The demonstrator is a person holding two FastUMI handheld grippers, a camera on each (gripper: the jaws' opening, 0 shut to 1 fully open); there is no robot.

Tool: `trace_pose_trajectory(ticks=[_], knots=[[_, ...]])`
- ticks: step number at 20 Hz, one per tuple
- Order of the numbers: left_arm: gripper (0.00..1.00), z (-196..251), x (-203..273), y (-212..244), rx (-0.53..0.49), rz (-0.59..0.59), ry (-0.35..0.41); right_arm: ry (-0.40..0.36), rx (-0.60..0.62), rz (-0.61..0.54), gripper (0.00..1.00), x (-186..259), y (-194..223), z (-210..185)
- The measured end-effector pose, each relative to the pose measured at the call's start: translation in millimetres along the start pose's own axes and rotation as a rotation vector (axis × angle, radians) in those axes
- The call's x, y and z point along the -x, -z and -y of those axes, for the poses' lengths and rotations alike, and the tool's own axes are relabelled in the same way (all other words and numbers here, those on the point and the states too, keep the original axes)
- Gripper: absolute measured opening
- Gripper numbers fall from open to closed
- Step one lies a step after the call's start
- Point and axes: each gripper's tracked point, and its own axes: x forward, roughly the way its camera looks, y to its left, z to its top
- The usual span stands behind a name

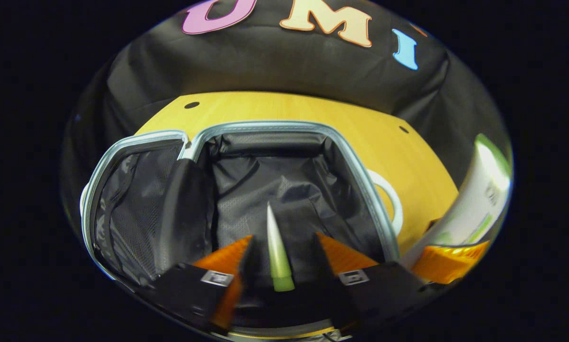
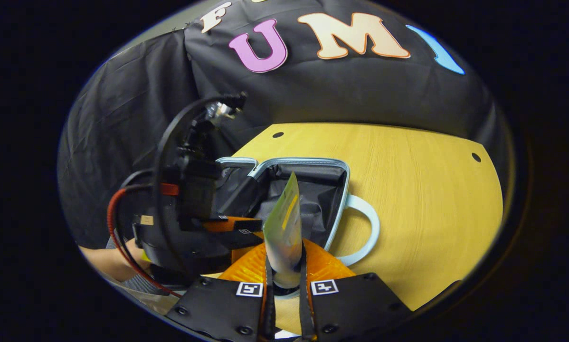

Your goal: First open the suitcase, pack the skin care products into it, and then close the suitcase.

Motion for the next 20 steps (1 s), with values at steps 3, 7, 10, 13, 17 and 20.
trace_pose_trajectory(ticks=[3, 7, 10, 13, 17, 20], knots=[[0.94, -8.9, 15.9, -16.2, -0.009, 0.060, 0.024, 0.018, -0.033, -0.066, 0.19, -21.6, 13.6, -3.6], [0.91, -43.0, 41.2, -37.3, 0.045, 0.133, 0.013, 0.056, -0.017, -0.131, 0.23, -48.8, 36.1, -4.8], [0.95, -91.4, 57.0, -45.2, 0.073, 0.161, -0.048, 0.089, -0.017, -0.156, 0.27, -61.9, 44.8, -5.2], [0.95, -148.3, 71.4, -47.9, 0.111, 0.173, -0.132, 0.094, -0.020, -0.113, 0.35, -69.9, 33.1, -7.0], [0.95, -227.3, 93.1, -52.2, 0.157, 0.198, -0.262, 0.038, -0.046, -0.022, 1.00, -63.6, 7.1, -23.2], [0.95, -288.5, 108.3, -58.1, 0.195, 0.212, -0.354, 0.032, -0.041, 0.080, 0.98, -52.1, -20.5, -25.2]])
